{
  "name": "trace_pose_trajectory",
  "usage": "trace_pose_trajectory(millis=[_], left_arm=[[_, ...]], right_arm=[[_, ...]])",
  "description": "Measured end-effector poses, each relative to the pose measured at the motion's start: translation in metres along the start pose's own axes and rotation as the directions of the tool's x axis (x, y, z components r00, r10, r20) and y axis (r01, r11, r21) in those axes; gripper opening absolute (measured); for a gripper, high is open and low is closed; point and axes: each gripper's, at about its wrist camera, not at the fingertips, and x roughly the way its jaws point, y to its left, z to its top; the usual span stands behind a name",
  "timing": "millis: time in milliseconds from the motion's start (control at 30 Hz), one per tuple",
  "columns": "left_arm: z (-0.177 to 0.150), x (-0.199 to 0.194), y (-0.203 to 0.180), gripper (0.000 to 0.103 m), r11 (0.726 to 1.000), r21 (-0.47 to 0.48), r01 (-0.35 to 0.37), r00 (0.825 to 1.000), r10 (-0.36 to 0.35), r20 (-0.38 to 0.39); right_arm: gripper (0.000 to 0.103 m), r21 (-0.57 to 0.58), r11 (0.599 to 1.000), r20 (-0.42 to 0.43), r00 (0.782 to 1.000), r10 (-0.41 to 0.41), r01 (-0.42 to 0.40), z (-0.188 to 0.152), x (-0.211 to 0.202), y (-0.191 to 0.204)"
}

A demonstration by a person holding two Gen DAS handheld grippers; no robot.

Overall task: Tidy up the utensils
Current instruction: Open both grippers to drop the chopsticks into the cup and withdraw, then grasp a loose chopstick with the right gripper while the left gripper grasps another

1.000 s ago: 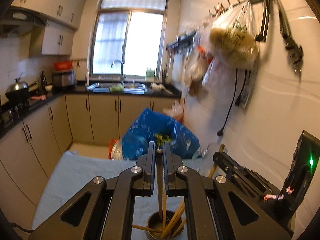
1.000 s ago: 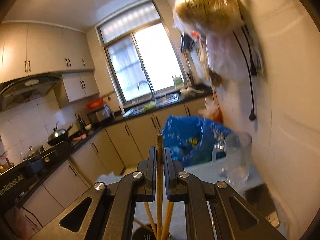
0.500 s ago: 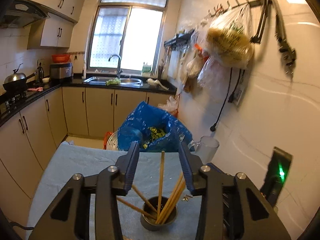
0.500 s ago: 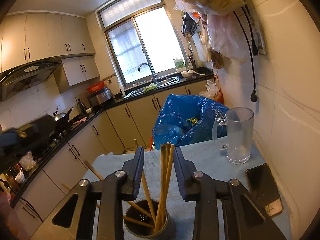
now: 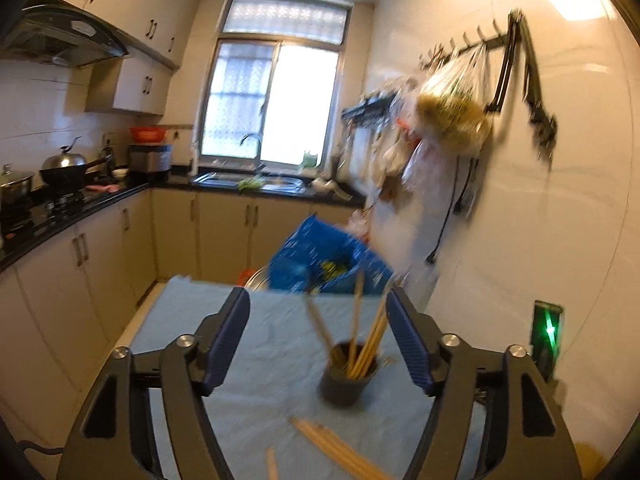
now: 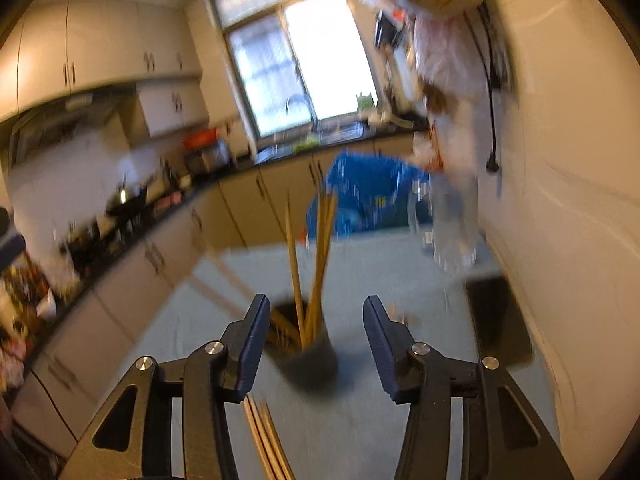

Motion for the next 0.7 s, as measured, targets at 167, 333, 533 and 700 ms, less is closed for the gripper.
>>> trace_pose_trajectory(millis=[167, 333, 533, 700], left_arm=[[-0.067, 0.026, 0.023, 0.071, 0.995, 0.017, -0.096, 0.975, 0.097, -0.199], [-0.131, 0.055, 0.038, 0.071, 0.992, 0.031, -0.124, 0.909, 0.126, -0.397], [-0.180, 0.090, 0.032, 0.058, 0.988, 0.113, -0.109, 0.840, 0.152, -0.520], [-0.191, 0.115, 0.038, 0.049, 0.985, 0.114, -0.131, 0.807, 0.172, -0.565]], right_arm=[[0.052, -0.037, 0.999, -0.208, 0.978, 0.017, -0.025, -0.060, 0.025, -0.003], [0.052, -0.060, 0.996, -0.377, 0.925, 0.036, -0.064, -0.111, 0.046, -0.010], [0.042, -0.096, 0.991, -0.410, 0.911, 0.047, -0.095, -0.120, 0.060, -0.001], [0.042, -0.137, 0.983, -0.424, 0.904, 0.054, -0.123, -0.114, 0.083, 0.021]])
